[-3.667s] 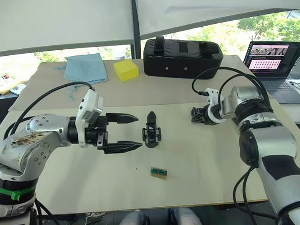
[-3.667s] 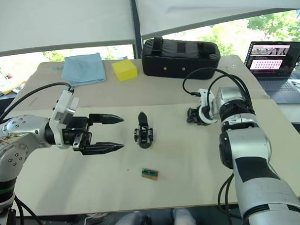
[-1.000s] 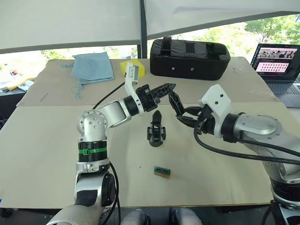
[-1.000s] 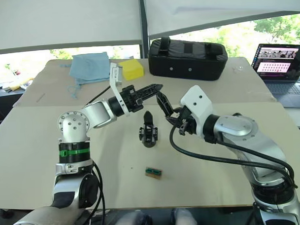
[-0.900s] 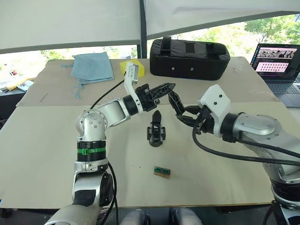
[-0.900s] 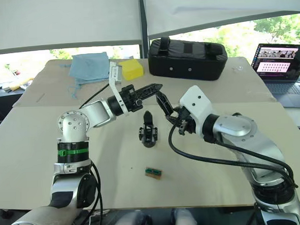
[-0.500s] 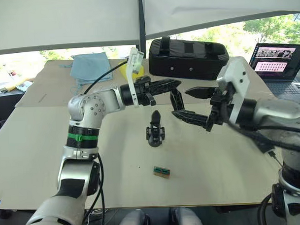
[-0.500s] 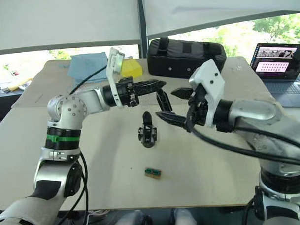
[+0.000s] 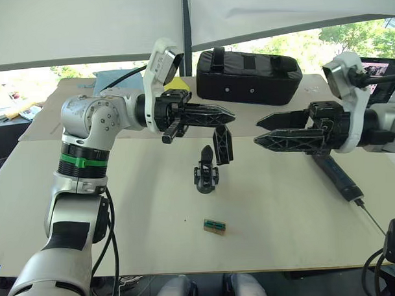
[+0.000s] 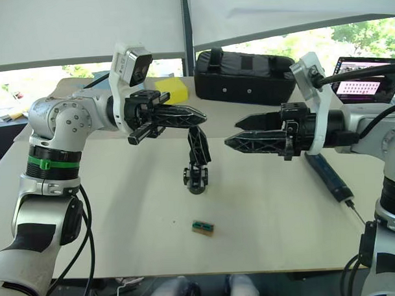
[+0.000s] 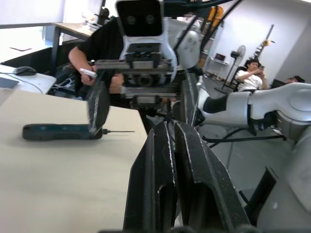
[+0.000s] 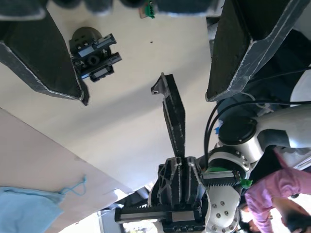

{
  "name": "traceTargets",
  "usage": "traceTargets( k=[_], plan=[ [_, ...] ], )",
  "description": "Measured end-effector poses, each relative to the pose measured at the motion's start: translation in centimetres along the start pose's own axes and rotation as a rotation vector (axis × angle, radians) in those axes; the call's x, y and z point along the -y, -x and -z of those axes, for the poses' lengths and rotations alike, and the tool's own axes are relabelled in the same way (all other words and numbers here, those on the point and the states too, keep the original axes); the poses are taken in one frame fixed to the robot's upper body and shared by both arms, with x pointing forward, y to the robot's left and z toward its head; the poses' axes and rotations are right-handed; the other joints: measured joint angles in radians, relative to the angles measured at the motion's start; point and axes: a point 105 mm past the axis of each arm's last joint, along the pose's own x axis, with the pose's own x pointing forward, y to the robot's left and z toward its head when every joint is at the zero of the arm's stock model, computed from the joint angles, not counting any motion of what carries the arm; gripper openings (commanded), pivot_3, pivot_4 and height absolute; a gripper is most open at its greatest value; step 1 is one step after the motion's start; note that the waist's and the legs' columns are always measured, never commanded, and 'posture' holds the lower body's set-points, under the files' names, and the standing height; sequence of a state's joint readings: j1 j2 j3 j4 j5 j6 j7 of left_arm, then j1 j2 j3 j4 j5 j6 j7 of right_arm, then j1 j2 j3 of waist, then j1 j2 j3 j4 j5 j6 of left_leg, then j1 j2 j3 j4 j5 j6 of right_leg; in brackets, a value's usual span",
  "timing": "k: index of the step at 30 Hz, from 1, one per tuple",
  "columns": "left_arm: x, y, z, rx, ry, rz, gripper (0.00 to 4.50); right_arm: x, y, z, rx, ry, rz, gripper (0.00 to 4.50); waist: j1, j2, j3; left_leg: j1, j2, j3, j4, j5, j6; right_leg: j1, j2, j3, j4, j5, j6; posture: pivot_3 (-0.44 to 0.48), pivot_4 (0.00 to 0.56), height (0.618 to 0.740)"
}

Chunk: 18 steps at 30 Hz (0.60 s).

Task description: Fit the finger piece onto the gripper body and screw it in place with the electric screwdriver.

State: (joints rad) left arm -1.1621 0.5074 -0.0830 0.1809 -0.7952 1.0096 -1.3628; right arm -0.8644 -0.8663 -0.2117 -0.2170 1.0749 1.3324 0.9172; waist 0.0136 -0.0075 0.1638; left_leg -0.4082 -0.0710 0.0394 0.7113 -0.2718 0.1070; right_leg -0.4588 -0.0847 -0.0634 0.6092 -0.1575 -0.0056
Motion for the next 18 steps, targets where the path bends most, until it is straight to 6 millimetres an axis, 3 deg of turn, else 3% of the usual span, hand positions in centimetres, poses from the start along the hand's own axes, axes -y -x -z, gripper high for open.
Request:
traceTargets(
  k=[13, 18],
  plan=[
    [0.6, -0.2, 0.8, 0.001, 0.023, 0.042, 0.00, -0.7, -1.9, -0.3, 0.028, -0.099, -0.111, 4.47, 0.005, 0.000, 0.000, -0.001, 0.000, 0.000, 0.000, 0.000, 0.000, -0.001, -0.001, 0.000, 0.000, 0.000, 0.000, 0.000, 0.150, 0.739],
    [0.5, -0.6, 0.8, 0.009, 0.022, 0.056, 0.00, -1.2, -2.8, 0.6, -0.021, -0.093, -0.134, 4.47, 0.003, 0.000, 0.000, -0.001, 0.000, 0.000, 0.000, 0.000, 0.000, -0.001, -0.001, 0.000, 0.000, 0.000, 0.000, 0.000, 0.150, 0.739]
  ],
)
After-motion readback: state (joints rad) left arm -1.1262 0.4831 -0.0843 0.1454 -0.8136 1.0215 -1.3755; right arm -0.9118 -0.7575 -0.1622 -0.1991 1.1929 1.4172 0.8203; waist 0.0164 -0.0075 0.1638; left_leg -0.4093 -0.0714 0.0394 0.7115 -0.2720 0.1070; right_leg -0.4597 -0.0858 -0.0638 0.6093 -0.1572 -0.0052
